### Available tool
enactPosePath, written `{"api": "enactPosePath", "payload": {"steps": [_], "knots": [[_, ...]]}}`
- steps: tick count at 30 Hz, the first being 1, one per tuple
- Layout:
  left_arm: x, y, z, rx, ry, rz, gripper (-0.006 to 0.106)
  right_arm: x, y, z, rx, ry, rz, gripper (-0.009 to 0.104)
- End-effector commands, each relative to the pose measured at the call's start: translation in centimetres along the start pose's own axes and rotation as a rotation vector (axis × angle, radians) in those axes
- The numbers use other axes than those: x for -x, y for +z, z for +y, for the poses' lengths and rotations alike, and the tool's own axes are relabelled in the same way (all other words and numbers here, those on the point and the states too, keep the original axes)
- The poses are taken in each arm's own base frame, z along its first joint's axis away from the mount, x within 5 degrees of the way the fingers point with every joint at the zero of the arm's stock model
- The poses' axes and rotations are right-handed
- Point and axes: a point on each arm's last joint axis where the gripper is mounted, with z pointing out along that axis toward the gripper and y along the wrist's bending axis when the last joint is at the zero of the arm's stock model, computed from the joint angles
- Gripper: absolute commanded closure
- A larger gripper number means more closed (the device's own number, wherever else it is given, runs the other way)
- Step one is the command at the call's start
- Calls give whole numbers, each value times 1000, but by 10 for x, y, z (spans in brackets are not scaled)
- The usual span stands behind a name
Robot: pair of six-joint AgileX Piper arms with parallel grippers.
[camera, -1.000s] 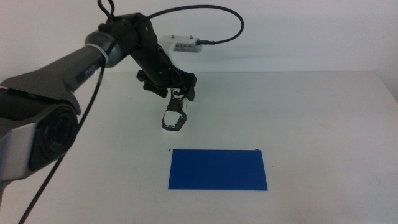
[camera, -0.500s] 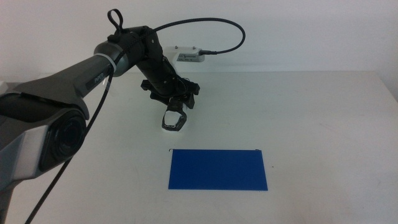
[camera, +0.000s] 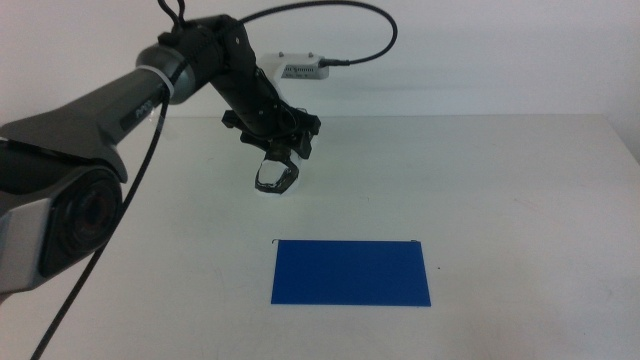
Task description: Use one arm to grab the shoe from the table and place it on the mat.
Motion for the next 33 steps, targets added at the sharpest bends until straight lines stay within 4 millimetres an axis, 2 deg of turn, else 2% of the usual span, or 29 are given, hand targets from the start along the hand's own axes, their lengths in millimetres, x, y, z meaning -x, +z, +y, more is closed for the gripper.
{"api": "enactPosePath", "payload": {"steps": [1, 5, 10, 13, 19, 26, 33], "knots": [[20, -60, -20, -28, 24, -141, 102, 11, -3, 0, -4, -21, -109, 29], [23, -85, -29, -35, 39, -174, 102, 11, -3, 0, -4, -21, -109, 29], [19, -121, -50, 14, 82, -212, 102, 11, -3, 0, -4, -21, -109, 29], [9, -135, -60, 58, 92, -226, 102, 11, -3, 0, -4, -21, -109, 29], [-20, -161, -81, 17, 80, -262, 102, 11, -3, 0, -4, -21, -109, 29], [-56, -167, -109, -14, 99, -243, 102, 11, -3, 0, -4, -21, -109, 29], [-77, -149, -136, -46, 141, -196, 102, 11, -3, 0, -4, -21, -109, 29]]}}
